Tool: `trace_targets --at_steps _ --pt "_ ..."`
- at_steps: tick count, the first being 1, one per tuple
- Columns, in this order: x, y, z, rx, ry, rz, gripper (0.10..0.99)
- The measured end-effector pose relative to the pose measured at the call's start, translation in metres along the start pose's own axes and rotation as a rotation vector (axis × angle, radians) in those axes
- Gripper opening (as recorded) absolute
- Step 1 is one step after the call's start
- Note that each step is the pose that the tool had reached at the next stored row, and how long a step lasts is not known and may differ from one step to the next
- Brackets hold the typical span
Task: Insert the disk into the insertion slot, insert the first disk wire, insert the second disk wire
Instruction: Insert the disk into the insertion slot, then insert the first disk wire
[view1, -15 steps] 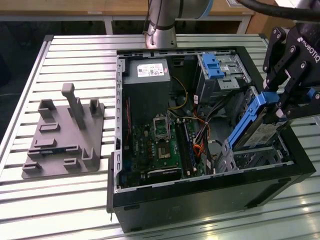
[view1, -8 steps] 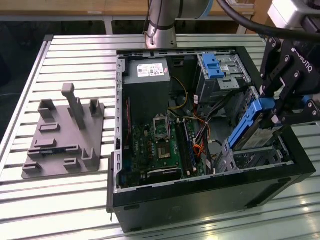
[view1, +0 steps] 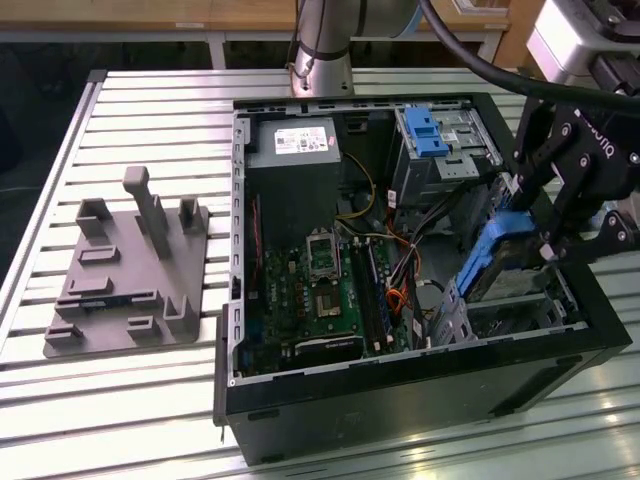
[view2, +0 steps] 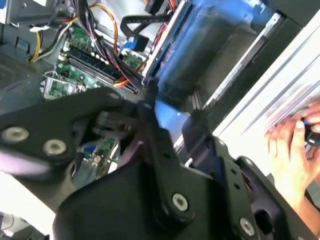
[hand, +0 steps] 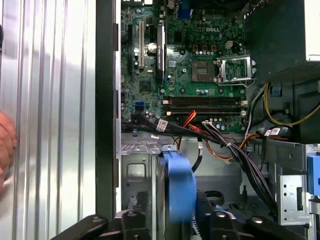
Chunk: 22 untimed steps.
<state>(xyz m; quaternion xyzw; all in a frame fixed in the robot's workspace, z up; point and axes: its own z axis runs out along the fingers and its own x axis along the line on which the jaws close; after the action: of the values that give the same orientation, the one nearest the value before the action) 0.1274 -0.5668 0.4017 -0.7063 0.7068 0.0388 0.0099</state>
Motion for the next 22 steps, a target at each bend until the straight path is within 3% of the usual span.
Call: trace_targets --at_steps 2,3,8,10,22 --pt "0.0 0.0 0.0002 0.0 -0.0001 -0.001 0.49" --pt "0.0 0.0 0.0001 0.0 0.0003 -0.001 0.557" --pt "0.0 0.0 0.0001 0.0 0.0016 -0.003 0.557" --pt "0.0 0.0 0.0001 -0.001 0.0083 -0.013 0.557" --pt "-0.0018 0.0 0.0001 -0.001 0.0112 -0.017 0.557"
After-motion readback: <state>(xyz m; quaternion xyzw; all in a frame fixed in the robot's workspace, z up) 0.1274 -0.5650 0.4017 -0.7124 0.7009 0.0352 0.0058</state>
